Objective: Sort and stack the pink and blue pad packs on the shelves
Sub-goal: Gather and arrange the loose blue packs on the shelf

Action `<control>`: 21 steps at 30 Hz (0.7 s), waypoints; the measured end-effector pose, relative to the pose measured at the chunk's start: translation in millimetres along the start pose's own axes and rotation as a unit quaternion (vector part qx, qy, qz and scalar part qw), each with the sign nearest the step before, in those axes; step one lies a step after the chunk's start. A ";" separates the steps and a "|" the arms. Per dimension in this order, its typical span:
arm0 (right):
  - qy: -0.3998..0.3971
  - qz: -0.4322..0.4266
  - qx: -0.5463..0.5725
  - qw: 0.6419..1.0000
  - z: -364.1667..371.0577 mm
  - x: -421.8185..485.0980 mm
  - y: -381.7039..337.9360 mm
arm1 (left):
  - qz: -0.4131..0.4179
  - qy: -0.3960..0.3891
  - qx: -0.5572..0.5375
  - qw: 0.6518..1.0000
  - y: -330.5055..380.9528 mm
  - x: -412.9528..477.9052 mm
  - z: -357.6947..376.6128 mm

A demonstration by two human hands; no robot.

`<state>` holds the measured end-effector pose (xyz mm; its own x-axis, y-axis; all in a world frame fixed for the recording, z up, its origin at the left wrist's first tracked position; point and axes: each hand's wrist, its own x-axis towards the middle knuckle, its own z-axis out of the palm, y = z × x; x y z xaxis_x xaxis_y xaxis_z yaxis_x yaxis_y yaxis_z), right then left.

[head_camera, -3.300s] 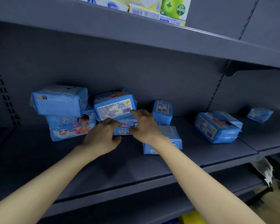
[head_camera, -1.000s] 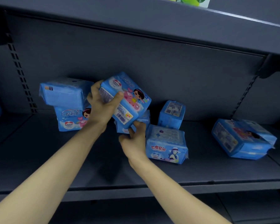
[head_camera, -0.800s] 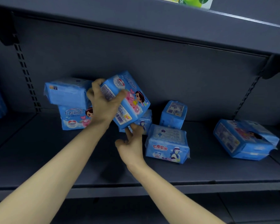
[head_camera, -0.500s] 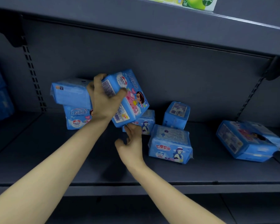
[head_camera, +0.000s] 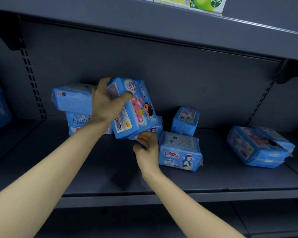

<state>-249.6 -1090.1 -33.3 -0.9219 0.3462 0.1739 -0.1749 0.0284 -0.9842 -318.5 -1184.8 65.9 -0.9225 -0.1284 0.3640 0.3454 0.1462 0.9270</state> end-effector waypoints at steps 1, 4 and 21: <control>0.004 0.002 0.001 1.000 -1.3 -0.4 -0.3 | 0.005 -0.011 0.015 1.000 3.4 -1.1 -0.9; 0.008 0.005 -0.010 1.000 -3.0 -2.7 -0.3 | 0.038 -0.022 0.063 0.997 11.4 -3.9 -1.2; 0.024 -0.168 -0.265 0.949 2.0 -21.1 -15.6 | -0.064 -0.043 0.170 0.983 17.7 -11.6 -5.6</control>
<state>-228.1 -1099.8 -21.6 -0.8259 0.2762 0.4915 -0.2456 0.6085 -0.7546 -300.8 -1186.2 78.6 -0.9705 -0.0864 0.2250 0.1625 0.4550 0.8755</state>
